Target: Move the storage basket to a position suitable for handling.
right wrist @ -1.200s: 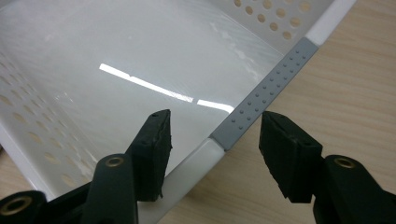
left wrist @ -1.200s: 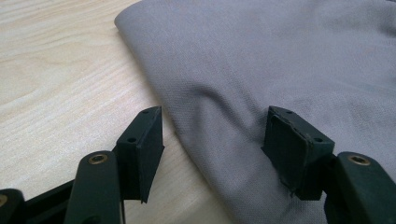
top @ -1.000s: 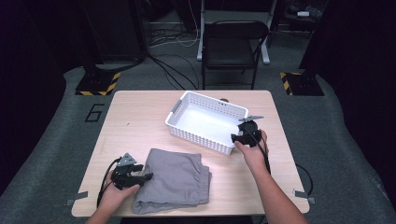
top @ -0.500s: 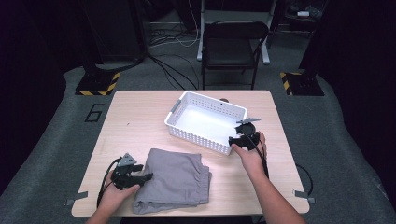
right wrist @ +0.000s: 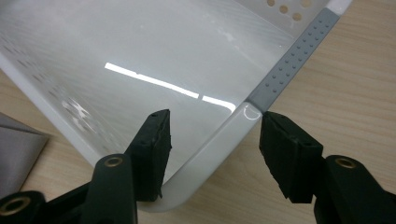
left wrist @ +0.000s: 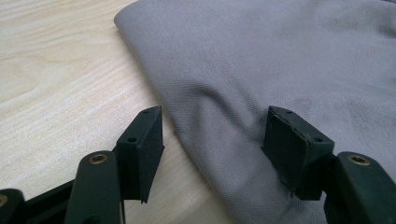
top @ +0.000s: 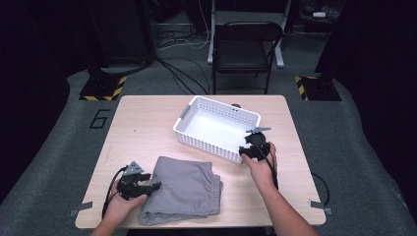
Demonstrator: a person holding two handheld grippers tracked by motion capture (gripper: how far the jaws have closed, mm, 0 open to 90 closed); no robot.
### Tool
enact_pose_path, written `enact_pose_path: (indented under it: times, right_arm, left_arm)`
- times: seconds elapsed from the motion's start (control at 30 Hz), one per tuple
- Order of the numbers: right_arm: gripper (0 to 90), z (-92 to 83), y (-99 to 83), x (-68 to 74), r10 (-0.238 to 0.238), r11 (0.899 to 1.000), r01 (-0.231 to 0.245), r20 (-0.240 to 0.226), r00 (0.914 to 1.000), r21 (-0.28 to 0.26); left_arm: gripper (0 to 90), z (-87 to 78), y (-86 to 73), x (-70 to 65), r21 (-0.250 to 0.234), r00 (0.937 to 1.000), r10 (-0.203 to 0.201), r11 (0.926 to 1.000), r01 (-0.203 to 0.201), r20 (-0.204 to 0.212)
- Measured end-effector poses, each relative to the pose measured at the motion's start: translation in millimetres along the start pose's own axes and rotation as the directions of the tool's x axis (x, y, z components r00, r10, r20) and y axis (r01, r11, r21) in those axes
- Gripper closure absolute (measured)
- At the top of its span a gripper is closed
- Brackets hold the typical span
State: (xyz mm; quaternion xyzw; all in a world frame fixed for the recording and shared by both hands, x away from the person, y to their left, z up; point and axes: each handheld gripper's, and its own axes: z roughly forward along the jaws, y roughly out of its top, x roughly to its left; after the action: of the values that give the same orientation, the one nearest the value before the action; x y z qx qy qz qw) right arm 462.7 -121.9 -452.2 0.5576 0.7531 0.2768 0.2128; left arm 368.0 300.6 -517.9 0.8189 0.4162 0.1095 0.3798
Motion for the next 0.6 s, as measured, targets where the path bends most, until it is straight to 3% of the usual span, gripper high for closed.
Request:
enact_pose_path:
  times: [0.23, 0.6]
  right_arm:
    - [45.9, 4.0, 3.6, -1.8, -0.006, 1.0, 0.006, -0.011, 0.9999, 0.006]
    - [48.8, 11.8, 13.4, 6.0, -0.072, 0.997, 0.072, -0.047, 0.9963, 0.003]
  left_arm:
    - [37.4, 1.2, -0.6, -0.6, -0.012, 1.0, -0.008, 0.9999, 0.008, -0.003]
    - [38.2, 1.3, -0.7, -0.9, -0.012, 1.0, -0.007, 0.9999, 0.007, 0.0]
